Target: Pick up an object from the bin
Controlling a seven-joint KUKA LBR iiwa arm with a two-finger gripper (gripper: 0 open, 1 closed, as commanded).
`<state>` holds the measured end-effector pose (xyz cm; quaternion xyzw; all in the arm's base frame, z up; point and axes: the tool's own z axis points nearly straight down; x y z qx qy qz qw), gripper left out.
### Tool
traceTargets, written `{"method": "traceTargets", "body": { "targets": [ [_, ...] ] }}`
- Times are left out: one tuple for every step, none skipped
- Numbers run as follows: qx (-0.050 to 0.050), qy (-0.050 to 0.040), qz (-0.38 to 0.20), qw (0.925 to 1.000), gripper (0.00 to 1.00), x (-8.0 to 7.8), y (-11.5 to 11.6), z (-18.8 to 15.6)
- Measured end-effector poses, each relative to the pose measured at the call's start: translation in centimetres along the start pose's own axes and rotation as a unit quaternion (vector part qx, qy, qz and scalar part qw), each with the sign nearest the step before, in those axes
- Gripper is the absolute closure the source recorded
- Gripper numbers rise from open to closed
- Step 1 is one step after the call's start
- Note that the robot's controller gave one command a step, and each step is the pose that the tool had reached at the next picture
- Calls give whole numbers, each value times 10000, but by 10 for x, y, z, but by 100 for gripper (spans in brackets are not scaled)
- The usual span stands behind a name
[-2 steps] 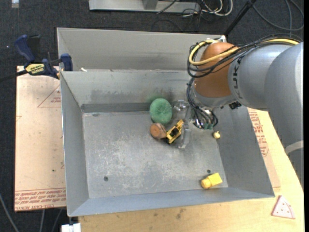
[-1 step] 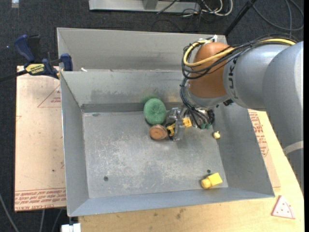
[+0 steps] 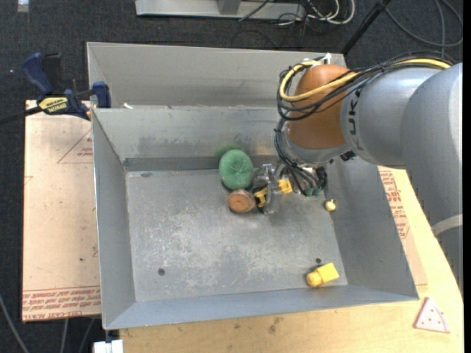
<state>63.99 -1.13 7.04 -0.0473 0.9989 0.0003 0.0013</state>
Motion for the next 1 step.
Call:
{"method": "traceTargets", "body": {
  "targets": [
    [2,-27,-64,10000,100,1,21,-156]
  ]
}}
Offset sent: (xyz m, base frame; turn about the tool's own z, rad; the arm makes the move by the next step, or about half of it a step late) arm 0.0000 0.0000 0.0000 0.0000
